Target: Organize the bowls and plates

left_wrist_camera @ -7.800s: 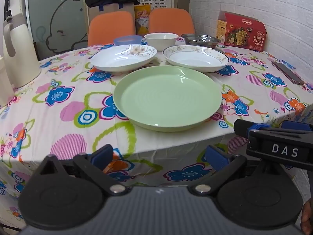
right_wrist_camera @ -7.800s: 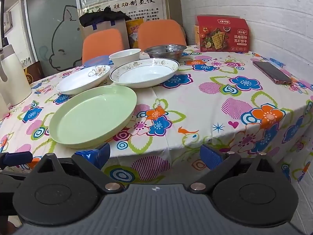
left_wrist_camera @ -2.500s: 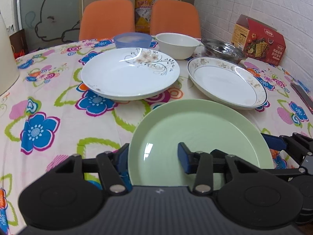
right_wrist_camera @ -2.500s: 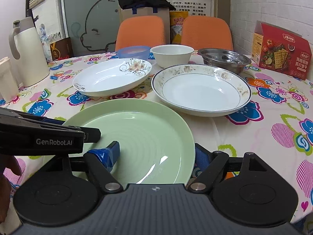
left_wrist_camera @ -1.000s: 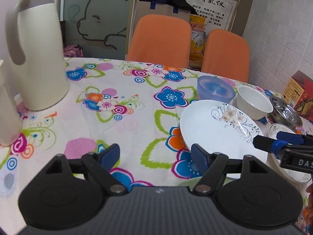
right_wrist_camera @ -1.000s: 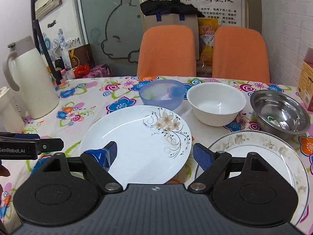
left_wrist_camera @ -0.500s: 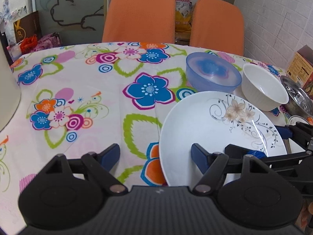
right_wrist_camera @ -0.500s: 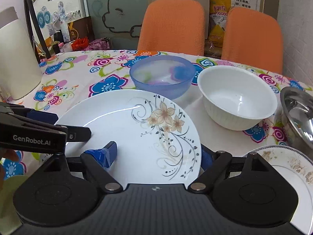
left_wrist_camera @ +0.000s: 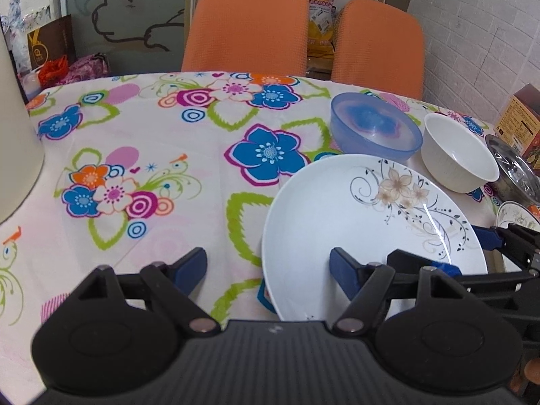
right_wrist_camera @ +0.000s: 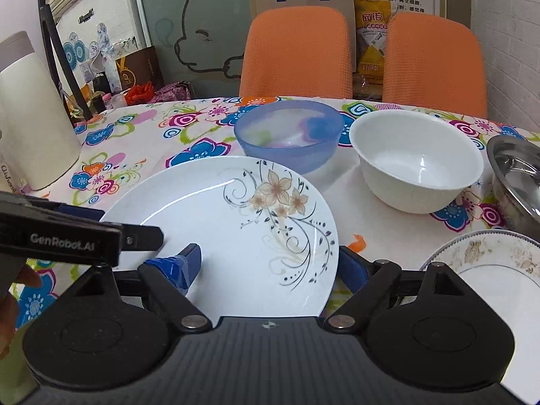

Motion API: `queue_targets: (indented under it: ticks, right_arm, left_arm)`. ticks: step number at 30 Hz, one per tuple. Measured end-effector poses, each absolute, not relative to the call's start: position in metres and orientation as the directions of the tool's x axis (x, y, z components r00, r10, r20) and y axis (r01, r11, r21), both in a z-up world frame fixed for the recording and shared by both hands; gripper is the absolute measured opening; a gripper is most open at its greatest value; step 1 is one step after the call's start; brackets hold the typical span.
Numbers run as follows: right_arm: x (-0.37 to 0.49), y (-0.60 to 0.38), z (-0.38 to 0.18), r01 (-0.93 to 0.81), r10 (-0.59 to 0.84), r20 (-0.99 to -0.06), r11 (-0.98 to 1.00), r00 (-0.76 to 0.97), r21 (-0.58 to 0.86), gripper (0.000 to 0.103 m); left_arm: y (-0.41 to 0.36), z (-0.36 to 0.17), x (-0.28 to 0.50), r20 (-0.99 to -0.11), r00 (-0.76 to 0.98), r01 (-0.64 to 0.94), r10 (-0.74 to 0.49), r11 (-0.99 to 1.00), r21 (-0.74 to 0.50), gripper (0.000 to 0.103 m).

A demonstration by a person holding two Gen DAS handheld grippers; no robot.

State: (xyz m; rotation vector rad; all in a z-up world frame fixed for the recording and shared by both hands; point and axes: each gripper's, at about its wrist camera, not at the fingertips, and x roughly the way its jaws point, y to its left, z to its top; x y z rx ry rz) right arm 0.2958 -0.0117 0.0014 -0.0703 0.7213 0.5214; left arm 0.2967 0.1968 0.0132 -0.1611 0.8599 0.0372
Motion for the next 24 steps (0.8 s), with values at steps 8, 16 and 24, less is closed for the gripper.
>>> queue_targets:
  ticks: [8, 16, 24]
  right_arm:
    - [0.279, -0.008, -0.005, -0.515, 0.434, -0.611, 0.856, 0.662, 0.050, 0.075]
    - [0.278, -0.005, -0.007, -0.507, 0.431, -0.592, 0.861, 0.681, 0.044, 0.077]
    - [0.277, -0.008, 0.007, -0.452, 0.420, -0.584, 0.886, 0.694, 0.100, 0.075]
  left_arm:
    - [0.187, 0.011, 0.298, -0.746, 0.664, -0.069, -0.039, 0.991, -0.113, 0.074]
    - [0.177, 0.012, 0.294, -0.730, 0.682, -0.037, -0.049, 0.994, -0.101, 0.057]
    - [0.170, 0.028, 0.295, -0.731, 0.681, -0.075, -0.034, 0.990, -0.116, 0.043]
